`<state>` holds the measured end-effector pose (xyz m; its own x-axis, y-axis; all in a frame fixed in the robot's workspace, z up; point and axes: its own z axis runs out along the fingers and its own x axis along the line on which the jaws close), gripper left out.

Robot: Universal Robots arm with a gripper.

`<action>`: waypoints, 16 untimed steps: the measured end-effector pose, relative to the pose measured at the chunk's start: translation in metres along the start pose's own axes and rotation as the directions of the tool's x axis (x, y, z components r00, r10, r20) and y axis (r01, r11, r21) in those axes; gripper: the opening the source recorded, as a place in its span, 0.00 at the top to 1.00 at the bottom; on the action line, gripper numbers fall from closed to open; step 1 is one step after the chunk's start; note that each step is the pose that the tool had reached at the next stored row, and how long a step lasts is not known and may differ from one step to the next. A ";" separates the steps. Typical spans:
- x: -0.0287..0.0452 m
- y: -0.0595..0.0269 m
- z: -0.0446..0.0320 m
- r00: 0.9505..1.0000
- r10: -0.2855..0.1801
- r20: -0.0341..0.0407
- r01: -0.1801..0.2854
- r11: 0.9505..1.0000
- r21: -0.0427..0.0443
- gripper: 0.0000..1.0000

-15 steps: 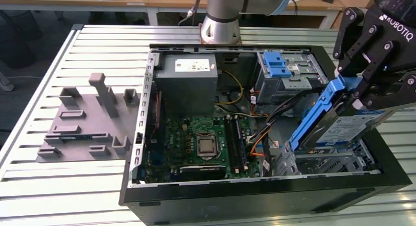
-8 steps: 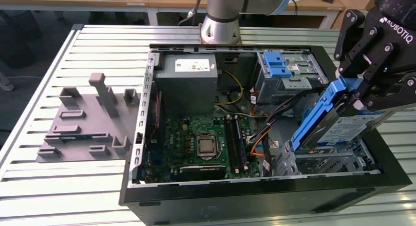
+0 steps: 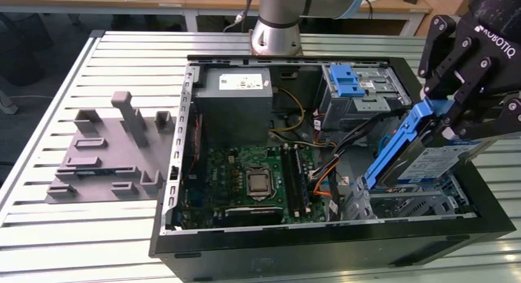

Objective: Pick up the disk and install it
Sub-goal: 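Insert the disk into the insertion slot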

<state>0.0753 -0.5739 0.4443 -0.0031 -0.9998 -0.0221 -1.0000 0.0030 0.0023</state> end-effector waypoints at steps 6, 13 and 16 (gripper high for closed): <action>-0.0001 -0.0006 0.0028 1.000 0.000 0.000 0.000 1.000 0.000 0.64; -0.0001 -0.0019 0.0057 1.000 0.002 0.000 -0.002 1.000 0.000 0.64; -0.0001 -0.0020 0.0071 1.000 0.002 0.000 -0.002 1.000 0.000 0.64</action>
<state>0.0772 -0.5737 0.4372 -0.0055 -0.9997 -0.0225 -1.0000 0.0055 0.0023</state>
